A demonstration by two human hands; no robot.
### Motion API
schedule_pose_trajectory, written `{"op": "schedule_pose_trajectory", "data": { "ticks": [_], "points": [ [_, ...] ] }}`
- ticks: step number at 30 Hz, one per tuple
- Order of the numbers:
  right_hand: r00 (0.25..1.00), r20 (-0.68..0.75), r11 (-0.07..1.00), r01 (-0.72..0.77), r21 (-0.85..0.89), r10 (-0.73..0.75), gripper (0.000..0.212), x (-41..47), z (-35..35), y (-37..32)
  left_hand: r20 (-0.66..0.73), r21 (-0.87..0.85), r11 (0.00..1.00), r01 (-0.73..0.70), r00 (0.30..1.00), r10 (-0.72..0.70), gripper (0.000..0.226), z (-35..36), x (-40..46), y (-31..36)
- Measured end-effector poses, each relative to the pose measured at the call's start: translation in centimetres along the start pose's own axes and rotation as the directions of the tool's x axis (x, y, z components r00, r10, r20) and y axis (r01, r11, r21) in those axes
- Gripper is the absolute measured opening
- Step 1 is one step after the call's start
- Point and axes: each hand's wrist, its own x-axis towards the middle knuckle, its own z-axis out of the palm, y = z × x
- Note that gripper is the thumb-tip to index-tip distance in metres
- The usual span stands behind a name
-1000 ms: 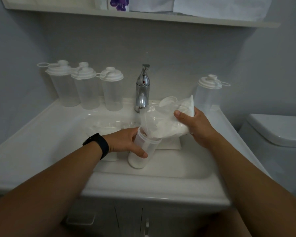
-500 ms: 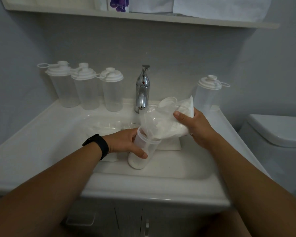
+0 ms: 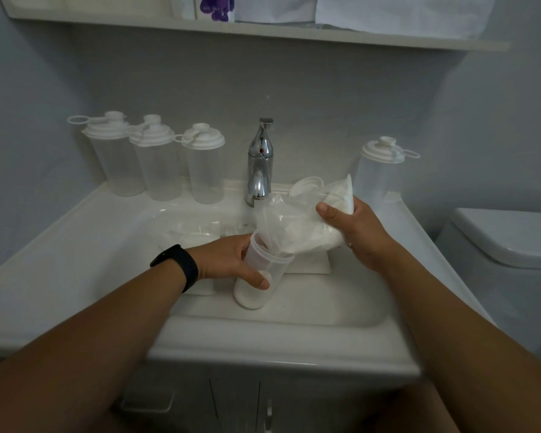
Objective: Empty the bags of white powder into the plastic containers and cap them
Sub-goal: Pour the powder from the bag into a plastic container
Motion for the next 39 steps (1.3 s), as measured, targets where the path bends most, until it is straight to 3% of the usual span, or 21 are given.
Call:
{"op": "schedule_pose_trajectory", "data": {
  "ticks": [39],
  "points": [
    [1.0,0.006,0.999,0.004,-0.045,-0.004,0.053,0.09,-0.27,0.06,0.001,0.01,1.0,-0.002,1.0,0.002,0.067,0.03,-0.05,0.18]
  ]
}}
